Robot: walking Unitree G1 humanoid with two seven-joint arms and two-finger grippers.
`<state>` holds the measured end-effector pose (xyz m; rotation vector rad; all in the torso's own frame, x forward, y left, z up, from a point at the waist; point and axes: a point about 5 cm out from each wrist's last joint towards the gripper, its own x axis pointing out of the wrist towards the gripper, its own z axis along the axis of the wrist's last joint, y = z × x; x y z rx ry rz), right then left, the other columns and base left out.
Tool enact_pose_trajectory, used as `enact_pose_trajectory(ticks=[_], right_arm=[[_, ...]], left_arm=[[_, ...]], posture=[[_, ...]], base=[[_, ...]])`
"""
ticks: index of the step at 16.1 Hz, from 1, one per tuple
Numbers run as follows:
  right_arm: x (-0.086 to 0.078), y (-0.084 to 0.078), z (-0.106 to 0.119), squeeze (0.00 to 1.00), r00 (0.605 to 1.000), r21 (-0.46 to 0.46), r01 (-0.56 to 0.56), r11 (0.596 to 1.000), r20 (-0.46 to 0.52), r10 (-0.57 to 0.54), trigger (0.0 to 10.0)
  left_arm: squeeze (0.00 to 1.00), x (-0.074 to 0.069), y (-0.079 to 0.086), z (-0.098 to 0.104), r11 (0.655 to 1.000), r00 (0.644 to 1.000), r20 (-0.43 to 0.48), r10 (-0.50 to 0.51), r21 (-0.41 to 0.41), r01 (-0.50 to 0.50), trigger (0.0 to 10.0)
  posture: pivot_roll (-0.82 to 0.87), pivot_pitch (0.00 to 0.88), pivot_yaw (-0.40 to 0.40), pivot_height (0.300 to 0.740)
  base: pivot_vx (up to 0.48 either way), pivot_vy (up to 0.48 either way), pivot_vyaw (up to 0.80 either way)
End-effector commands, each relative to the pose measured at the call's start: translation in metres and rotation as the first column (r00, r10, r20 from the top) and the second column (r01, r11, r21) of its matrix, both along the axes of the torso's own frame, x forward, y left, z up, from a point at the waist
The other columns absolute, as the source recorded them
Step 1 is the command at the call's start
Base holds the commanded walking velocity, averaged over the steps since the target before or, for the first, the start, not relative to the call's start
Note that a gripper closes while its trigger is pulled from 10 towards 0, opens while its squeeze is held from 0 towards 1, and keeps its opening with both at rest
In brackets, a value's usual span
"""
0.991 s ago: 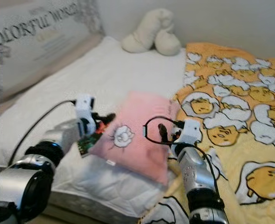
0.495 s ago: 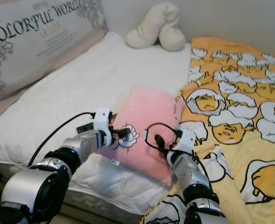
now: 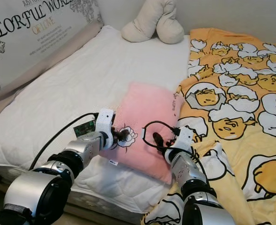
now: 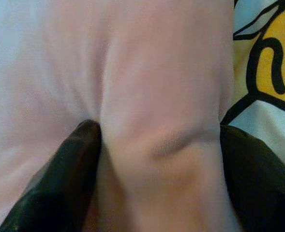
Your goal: Clean up the room
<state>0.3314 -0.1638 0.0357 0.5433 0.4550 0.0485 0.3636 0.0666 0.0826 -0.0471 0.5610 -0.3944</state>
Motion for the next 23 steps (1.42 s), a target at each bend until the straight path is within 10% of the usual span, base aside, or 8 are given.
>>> enact_pose_trajectory(ticks=[1, 23], right_arm=[[-0.005, 0.001, -0.008, 0.00, 0.999, 0.004, 0.003, 1.000, -0.038, -0.002, 0.0], [0.001, 0.010, -0.002, 0.00, 0.993, -0.110, -0.114, 0.987, -0.011, 0.113, 0.0]], left_arm=[[0.00, -0.011, -0.003, -0.015, 0.999, 0.997, -0.068, -0.029, 0.011, 0.030, 0.0], [0.00, -0.005, -0.013, -0.002, 0.996, 0.996, 0.047, -0.075, -0.051, 0.077, 0.0]], posture=[[-0.01, 0.112, 0.070, 0.740], [0.04, 0.003, 0.039, 0.740]], base=[[0.000, 0.000, 0.00], [0.000, 0.000, 0.00]])
